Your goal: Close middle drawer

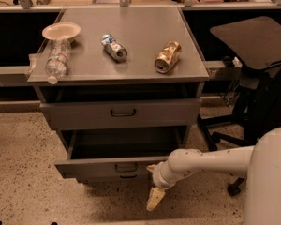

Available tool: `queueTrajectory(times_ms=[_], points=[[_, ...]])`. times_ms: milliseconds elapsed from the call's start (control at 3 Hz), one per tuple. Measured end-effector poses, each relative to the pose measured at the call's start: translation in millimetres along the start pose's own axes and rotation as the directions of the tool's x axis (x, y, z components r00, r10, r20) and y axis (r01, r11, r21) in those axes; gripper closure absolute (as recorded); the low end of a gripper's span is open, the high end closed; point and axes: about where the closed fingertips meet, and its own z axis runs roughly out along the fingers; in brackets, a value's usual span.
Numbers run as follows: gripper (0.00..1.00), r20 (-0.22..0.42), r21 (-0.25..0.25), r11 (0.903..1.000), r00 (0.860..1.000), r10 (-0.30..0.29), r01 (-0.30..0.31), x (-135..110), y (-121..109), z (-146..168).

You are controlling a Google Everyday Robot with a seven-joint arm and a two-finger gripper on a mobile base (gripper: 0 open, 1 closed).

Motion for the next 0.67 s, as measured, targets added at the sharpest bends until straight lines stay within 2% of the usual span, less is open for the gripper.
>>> queueTrajectory(times_ms=[333,667], points=[[0.27,-0.049,-0.014,0.9999,0.999,-0.01,0.009,-8.7,-4.8,-13.2],[0.5,-0.064,-0.002,0.9996,0.998,-0.029,0.029,-13.1,-18.1,-21.9]])
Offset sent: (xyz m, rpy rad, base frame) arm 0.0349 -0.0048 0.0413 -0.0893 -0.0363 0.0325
